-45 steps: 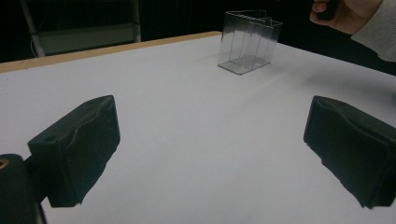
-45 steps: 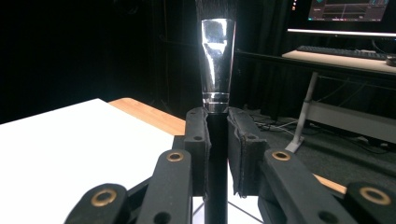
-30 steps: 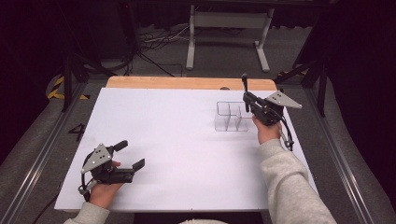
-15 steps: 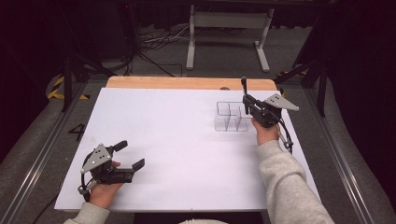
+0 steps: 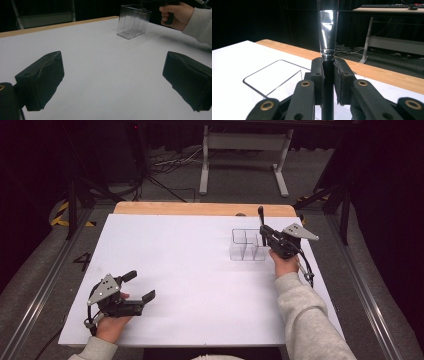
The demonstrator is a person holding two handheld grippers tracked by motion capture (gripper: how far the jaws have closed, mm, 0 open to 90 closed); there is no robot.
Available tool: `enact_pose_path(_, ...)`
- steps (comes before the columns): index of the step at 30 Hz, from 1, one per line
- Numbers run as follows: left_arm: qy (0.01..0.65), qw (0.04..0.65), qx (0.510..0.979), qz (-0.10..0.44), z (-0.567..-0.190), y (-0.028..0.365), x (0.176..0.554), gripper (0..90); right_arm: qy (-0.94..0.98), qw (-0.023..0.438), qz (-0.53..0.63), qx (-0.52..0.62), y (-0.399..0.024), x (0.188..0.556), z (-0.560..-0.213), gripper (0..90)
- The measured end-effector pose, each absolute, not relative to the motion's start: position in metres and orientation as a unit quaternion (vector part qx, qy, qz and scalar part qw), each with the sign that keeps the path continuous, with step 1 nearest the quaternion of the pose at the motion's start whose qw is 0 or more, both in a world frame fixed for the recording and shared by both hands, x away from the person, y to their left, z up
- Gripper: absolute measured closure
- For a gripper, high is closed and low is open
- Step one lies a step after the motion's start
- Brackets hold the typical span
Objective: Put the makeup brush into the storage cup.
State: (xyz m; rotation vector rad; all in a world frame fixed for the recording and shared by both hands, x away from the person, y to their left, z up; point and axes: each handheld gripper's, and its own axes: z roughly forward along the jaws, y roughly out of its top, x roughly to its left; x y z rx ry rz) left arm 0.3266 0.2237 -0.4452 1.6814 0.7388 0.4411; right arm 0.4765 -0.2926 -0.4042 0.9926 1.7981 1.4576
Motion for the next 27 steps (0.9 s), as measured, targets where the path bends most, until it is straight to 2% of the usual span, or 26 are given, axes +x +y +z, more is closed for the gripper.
enact_pose_path(13, 0.316, 0.586, 0.722, 0.191, -0.445, 0.224, 0.326, 4.4, 0.686, 0.304, 0.540, 0.381, -0.291, 0.477, -0.407, 78.4)
enact_pose_path(18, 0.318, 0.586, 0.721, 0.190, -0.445, 0.225, 0.326, 4.4, 0.678, 0.301, 0.550, 0.384, -0.293, 0.475, -0.403, 55.6)
enact_pose_path(27, 0.319, 0.586, 0.720, 0.192, -0.445, 0.227, 0.324, 4.4, 0.667, 0.300, 0.569, 0.376, -0.293, 0.462, -0.386, 31.3)
